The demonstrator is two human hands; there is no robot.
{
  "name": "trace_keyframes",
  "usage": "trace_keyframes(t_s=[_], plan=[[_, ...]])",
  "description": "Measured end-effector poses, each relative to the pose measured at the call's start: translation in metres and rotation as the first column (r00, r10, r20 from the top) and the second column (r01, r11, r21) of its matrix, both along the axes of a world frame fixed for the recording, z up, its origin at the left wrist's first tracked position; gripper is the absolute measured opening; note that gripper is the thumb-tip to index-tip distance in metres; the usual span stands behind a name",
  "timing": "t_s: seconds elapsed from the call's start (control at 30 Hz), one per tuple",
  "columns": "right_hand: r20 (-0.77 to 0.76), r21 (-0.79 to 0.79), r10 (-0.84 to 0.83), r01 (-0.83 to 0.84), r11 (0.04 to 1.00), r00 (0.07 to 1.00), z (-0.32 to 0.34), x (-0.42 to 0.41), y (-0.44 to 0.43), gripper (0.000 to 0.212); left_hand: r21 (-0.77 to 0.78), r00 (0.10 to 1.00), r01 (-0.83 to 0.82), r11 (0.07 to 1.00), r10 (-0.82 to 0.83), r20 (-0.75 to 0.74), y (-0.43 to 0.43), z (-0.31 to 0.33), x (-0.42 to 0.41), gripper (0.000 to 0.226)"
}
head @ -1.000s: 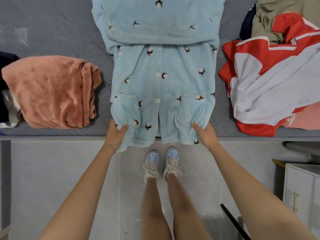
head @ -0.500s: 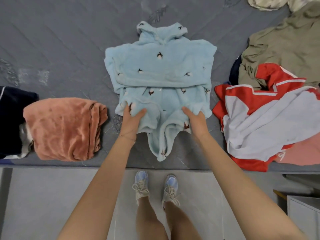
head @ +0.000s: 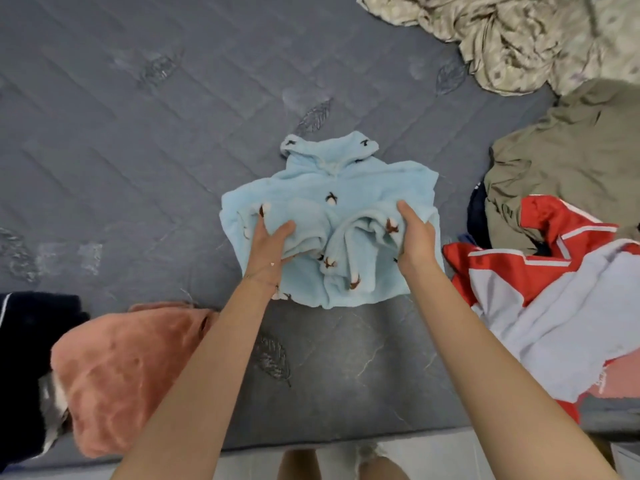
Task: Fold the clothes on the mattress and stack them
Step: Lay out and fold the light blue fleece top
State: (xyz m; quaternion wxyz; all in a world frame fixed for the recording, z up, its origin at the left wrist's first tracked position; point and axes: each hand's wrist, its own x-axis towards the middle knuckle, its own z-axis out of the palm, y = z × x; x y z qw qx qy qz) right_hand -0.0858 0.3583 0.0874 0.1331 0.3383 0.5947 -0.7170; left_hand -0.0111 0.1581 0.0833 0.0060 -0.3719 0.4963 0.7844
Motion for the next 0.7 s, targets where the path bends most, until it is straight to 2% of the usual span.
trace_keyframes(t_s=[0.2, 0.27, 0.43, 0.6, 0.63, 0.7], plan=[[0.045, -0.009, -0.152, 0.153, 0.988, 0.987, 0.000, -0.059, 0.004, 0.013, 0.104, 0.983, -0.181, 0.978, 0.183, -0.004, -0.039, -0.006, -0.053, 0.026], [0.046, 0.045, -0.165, 0.163, 0.986, 0.985, -0.002, -0.078, 0.003, 0.014, 0.113, 0.973, -0.224, 0.968, 0.229, -0.032, -0.051, -0.012, -0.069, 0.016], [0.050, 0.139, -0.174, 0.166, 0.976, 0.983, -0.007, -0.124, 0.009, 0.020, 0.116, 0.950, -0.303, 0.946, 0.309, -0.039, -0.080, -0.019, -0.105, 0.018], [0.060, 0.186, -0.089, 0.076, 0.980, 0.994, -0.015, -0.171, 0.004, 0.053, 0.156, 0.928, -0.366, 0.918, 0.372, -0.010, -0.094, -0.026, -0.147, 0.016], [0.067, 0.179, -0.063, 0.050, 0.983, 0.996, -0.020, -0.180, 0.001, 0.054, 0.165, 0.926, -0.371, 0.914, 0.377, -0.001, -0.094, -0.031, -0.155, 0.016], [0.054, 0.155, 0.043, -0.050, 0.987, 0.998, -0.030, -0.193, -0.007, 0.038, 0.175, 0.929, -0.367, 0.914, 0.368, 0.029, -0.093, -0.044, -0.168, 0.027]])
